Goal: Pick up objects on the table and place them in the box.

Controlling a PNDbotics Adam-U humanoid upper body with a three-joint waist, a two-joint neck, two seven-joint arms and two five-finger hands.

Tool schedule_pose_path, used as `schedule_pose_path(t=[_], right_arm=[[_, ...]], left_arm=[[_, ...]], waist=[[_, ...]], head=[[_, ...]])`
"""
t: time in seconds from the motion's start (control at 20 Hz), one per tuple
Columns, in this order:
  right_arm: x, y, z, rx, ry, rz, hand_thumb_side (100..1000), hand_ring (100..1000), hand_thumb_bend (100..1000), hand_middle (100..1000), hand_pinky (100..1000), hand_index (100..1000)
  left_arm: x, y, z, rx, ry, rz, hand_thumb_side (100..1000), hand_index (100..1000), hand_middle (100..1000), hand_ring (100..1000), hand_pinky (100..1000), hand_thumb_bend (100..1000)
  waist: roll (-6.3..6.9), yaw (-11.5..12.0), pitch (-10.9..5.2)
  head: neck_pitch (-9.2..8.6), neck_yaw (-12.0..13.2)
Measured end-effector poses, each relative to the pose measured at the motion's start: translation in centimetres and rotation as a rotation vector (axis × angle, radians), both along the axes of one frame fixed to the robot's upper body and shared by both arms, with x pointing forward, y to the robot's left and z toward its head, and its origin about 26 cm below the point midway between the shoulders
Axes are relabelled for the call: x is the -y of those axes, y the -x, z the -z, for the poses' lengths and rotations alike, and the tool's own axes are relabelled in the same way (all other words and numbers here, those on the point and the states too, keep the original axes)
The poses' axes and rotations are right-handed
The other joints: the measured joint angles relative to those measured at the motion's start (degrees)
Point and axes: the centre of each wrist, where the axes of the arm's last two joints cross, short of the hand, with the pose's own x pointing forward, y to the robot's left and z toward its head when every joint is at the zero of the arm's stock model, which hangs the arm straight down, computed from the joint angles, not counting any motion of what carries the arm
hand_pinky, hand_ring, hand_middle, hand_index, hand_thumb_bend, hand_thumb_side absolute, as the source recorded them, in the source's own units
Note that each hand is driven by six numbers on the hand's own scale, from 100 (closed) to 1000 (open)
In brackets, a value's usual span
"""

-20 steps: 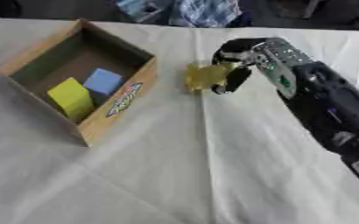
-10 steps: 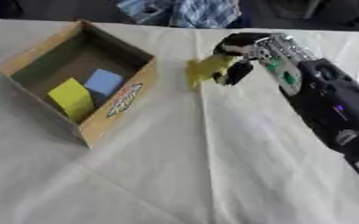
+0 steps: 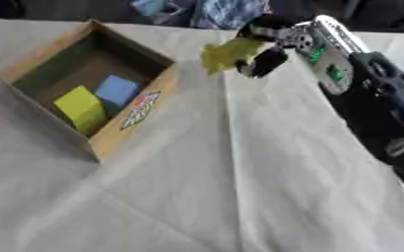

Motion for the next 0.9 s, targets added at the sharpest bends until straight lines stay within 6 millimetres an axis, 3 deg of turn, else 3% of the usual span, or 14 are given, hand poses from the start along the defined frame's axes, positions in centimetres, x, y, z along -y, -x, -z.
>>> schedule_pose_path(t=[0.5, 0.9], right_arm=[[-3.8, 1.5, -5.0, 0.058, -0.088, -0.145, 287, 811, 100, 553, 840, 792], [-9.0, 0.7, -5.8, 0.03, -0.124, -0.261, 314, 809, 100, 554, 838, 796]], left_arm=[[0.0, 0.0, 0.0, -0.001, 0.0, -0.001, 935, 667, 1000, 843, 613, 222], [0.0, 0.0, 0.1, -0.002, 0.0, 0.0, 935, 667, 1000, 844, 612, 222]], waist=[[0.26, -0.02, -0.31], [0.38, 0.51, -0.33]], head=[[0.53, 0.52], [0.51, 0.28]])
